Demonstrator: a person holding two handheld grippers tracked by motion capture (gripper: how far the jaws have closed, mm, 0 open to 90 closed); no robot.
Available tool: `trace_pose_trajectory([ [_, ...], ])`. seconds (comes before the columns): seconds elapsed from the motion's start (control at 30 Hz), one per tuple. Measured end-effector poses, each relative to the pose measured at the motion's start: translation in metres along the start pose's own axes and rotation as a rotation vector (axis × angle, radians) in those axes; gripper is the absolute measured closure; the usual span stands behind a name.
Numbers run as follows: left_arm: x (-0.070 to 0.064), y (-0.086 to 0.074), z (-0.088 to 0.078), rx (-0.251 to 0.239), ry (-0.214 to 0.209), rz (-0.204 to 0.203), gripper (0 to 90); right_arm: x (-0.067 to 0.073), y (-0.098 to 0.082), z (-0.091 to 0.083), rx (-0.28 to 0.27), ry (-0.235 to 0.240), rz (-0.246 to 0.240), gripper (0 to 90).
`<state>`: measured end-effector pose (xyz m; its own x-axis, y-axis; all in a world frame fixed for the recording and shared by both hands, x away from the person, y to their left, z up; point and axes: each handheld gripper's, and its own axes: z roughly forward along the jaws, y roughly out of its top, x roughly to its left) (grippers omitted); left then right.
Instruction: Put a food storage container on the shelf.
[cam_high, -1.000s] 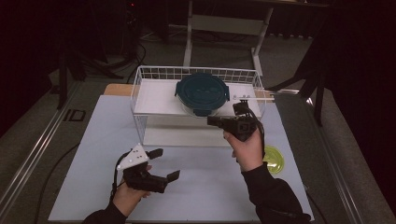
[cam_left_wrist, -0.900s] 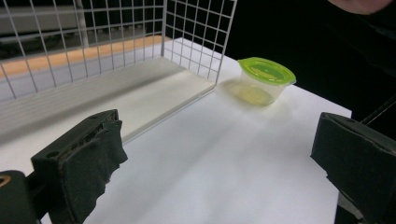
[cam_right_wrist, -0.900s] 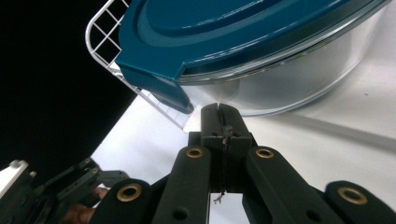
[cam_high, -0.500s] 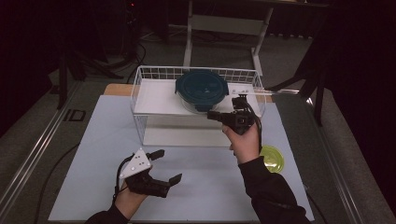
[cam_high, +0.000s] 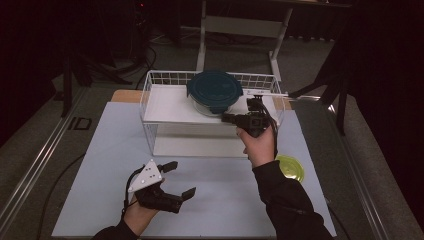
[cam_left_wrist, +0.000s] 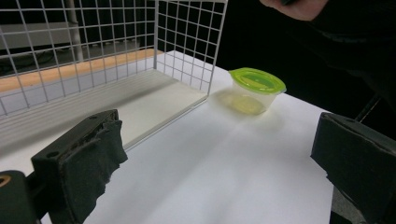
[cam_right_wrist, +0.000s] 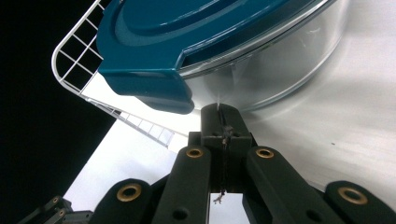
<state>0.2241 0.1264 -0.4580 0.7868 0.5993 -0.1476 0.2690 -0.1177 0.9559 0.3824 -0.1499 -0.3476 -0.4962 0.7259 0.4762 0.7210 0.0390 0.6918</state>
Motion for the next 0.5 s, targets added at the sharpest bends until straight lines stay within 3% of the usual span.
trace_pose_trajectory([
  [0.17, 0.001, -0.001, 0.000, 0.006, 0.004, -0.001, 2.6, 0.004, -0.006, -0.006, -0.005, 0.017, -0.020, 87.8],
  [0.3, 0.000, -0.001, 0.001, 0.001, -0.003, 0.000, 2.6, 0.010, -0.017, -0.016, -0.010, 0.022, -0.055, 81.1],
  [0.43, -0.001, -0.002, 0.001, 0.002, -0.007, 0.005, 2.6, 0.014, -0.031, -0.026, -0.021, 0.038, -0.099, 64.5],
  [0.47, -0.001, -0.002, 0.001, 0.002, -0.007, 0.005, 2.6, 0.014, -0.031, -0.026, -0.021, 0.038, -0.099, 64.5],
  [0.5, -0.001, -0.002, 0.001, 0.001, -0.011, 0.003, 2.6, 0.014, -0.039, -0.032, -0.042, 0.049, -0.127, 51.9],
])
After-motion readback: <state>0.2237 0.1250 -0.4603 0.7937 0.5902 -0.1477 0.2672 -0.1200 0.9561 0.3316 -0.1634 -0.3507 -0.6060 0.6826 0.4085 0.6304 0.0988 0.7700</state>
